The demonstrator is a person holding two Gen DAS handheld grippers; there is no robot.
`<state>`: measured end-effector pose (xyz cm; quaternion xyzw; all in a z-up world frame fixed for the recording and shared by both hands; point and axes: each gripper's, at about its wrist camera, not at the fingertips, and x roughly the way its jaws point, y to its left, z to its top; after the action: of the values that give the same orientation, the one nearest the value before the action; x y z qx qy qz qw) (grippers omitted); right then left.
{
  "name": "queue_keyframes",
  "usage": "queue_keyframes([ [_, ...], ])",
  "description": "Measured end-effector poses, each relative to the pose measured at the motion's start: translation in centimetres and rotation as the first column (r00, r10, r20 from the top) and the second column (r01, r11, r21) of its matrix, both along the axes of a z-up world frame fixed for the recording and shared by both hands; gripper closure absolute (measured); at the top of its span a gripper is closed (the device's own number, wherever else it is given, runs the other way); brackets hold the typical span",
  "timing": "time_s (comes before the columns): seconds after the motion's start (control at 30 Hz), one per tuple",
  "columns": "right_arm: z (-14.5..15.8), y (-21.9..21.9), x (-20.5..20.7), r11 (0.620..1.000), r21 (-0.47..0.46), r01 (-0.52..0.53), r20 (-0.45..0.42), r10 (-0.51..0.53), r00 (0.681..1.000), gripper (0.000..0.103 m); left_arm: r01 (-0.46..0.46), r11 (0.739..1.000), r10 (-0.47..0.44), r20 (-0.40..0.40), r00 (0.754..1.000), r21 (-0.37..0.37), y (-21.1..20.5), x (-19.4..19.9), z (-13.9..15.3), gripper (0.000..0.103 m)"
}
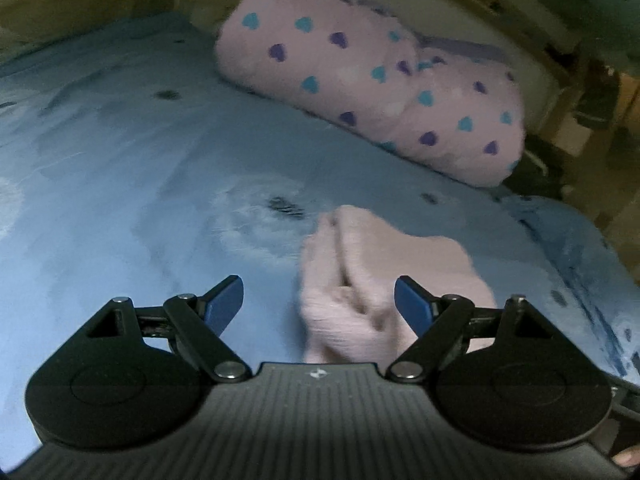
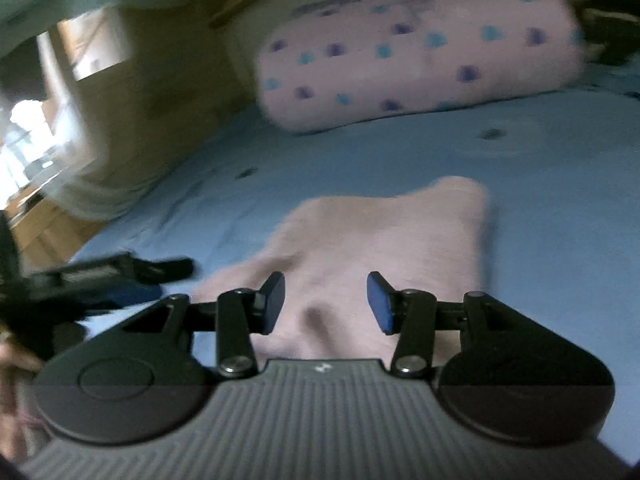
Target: Fold small clothes
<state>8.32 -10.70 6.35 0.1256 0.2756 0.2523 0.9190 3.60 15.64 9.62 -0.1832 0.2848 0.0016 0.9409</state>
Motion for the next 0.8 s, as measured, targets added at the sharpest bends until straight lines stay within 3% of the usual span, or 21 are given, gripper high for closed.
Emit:
queue_keyframes([
  [0.13, -2.0, -3.0, -0.8, 0.99, 0.031, 0.135, -0.047, -0.134, 0.99, 0.054, 0.076, 0.997, -0.076, 0.012, 0.997, -0.022, -1.6, 0.4, -0.7, 0.019],
  [0.27, -3.7, -3.9, -1.5, 0.984, 0.074, 0.161, -0.091, -0.154, 0.984, 0.049, 0.108, 0.994, -0.109, -0.018, 0.994, -0.028, -2.7, 1.3, -2.1, 0.024],
  [0.33, -4.1, -3.9, -1.9, 0.984, 0.073, 0.162, -0.086, -0.155, 0.984, 0.047, 0.112, 0.993, -0.114, -0.055, 0.992, -0.034, -3.0, 2.1, -3.2, 0.037],
  [0.37, -4.2, -3.9, -2.1, 0.985, 0.074, 0.159, -0.084, -0.153, 0.985, 0.047, 0.111, 0.993, -0.114, -0.077, 0.991, -0.039, -3.1, 2.4, -3.7, 0.055],
  [0.4, -4.3, -3.7, -2.1, 0.985, 0.073, 0.158, -0.083, -0.152, 0.985, 0.047, 0.106, 0.993, -0.11, -0.093, 0.99, -0.047, -3.1, 2.6, -3.9, 0.063],
  [0.47, -4.3, -3.9, -2.4, 0.985, 0.069, 0.159, -0.08, -0.154, 0.985, 0.046, 0.095, 0.995, -0.098, -0.082, 0.992, -0.043, -2.9, 1.9, -3.1, 0.069],
  [0.57, -3.9, -3.7, -2.1, 0.985, 0.072, 0.157, -0.079, -0.152, 0.985, 0.046, 0.094, 0.996, -0.094, -0.065, 0.993, -0.002, -2.8, 0.4, -2.0, 0.069],
  [0.73, -4.2, -3.3, -2.2, 0.992, 0.039, 0.12, -0.048, -0.118, 0.992, 0.046, 0.057, 0.998, -0.056, -0.167, 0.984, -0.001, -1.6, 0.8, -4.7, 0.067],
  [0.8, -4.8, -3.0, -2.0, 0.993, 0.033, 0.11, -0.069, -0.108, 0.992, 0.04, 0.047, 0.999, -0.046, -0.167, 0.985, 0.007, -1.3, 0.7, -4.7, 0.056],
])
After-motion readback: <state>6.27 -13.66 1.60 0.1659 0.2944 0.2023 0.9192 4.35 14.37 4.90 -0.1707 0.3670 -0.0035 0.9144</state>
